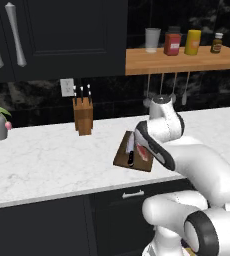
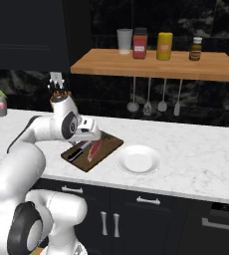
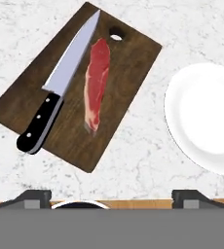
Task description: Pick up the knife from the drawer and place it on the cutting board. Then place the meat from the plate to the cutting board.
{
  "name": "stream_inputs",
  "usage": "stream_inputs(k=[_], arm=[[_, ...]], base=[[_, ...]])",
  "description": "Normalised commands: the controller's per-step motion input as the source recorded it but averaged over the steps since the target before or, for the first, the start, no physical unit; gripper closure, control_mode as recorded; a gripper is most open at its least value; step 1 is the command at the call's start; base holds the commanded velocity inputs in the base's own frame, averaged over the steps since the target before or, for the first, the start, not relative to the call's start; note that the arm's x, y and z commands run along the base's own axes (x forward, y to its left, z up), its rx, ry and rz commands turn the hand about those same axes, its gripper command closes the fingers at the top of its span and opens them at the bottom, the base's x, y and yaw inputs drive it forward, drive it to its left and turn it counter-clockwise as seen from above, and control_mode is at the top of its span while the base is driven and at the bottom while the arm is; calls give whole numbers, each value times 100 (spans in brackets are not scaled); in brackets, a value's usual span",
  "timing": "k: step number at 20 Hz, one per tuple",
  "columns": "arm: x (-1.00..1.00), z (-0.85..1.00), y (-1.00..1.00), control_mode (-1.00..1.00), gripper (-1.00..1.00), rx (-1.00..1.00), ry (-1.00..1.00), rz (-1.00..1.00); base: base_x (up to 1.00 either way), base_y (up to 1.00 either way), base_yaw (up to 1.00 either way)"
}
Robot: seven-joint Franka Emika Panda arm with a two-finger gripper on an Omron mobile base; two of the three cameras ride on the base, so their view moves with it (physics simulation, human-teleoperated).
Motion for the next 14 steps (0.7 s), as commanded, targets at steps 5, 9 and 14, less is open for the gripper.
stream_inputs(k=[5,9,14], arm=[[-39,80,-55,-100,-100,0,-13,4],[-4,85,-100,-100,-100,6,-11,6],[-73,99,-66,-100,-100,6,-19,0]], base=[[0,0,0],[0,0,0],[0,0,0]])
